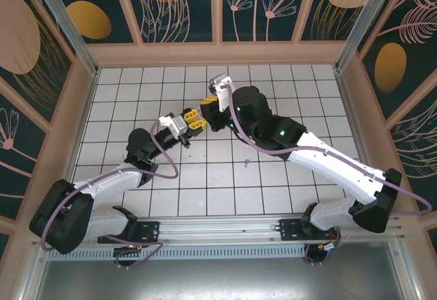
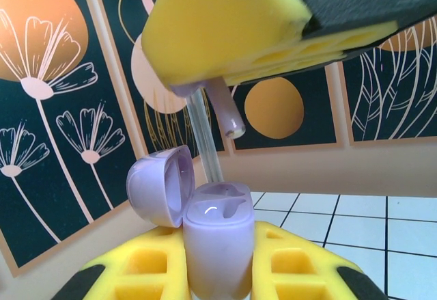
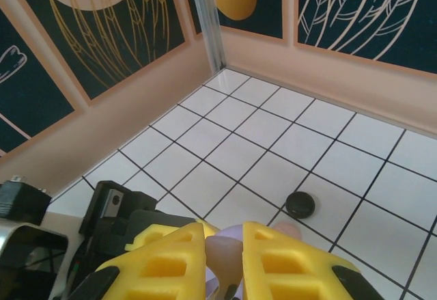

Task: Insert wireless bluetooth earbuds into charging case

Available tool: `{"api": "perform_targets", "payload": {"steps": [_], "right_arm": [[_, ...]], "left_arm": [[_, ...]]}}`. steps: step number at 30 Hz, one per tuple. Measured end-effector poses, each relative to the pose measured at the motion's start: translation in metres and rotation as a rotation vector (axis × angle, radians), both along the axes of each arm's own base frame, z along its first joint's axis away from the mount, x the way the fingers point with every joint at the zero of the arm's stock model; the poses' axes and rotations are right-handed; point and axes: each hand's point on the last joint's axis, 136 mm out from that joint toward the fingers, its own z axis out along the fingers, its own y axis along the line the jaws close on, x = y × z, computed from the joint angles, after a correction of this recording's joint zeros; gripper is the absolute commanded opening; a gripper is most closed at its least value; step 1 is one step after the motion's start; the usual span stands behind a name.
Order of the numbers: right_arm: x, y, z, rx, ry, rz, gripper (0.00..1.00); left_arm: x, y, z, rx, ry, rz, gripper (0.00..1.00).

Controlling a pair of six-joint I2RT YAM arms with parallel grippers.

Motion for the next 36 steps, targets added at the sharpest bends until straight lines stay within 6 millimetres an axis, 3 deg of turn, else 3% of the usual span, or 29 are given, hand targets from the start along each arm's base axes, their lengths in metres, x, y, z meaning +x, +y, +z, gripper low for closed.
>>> {"api": "perform_targets", "payload": {"steps": [18, 36], "right_arm": [[0.010, -0.001, -0.023, -0.041, 0.014, -0.035, 0.14], [0.003, -0.005, -0.023, -0.022, 0.010, -0.014, 0.13]], "left_arm": [[-0.001, -0.002, -0.007, 0.027, 0.035, -0.014, 0.00], [0.000, -0.003, -0.002, 0.022, 0.029, -0.014, 0.00]]}}
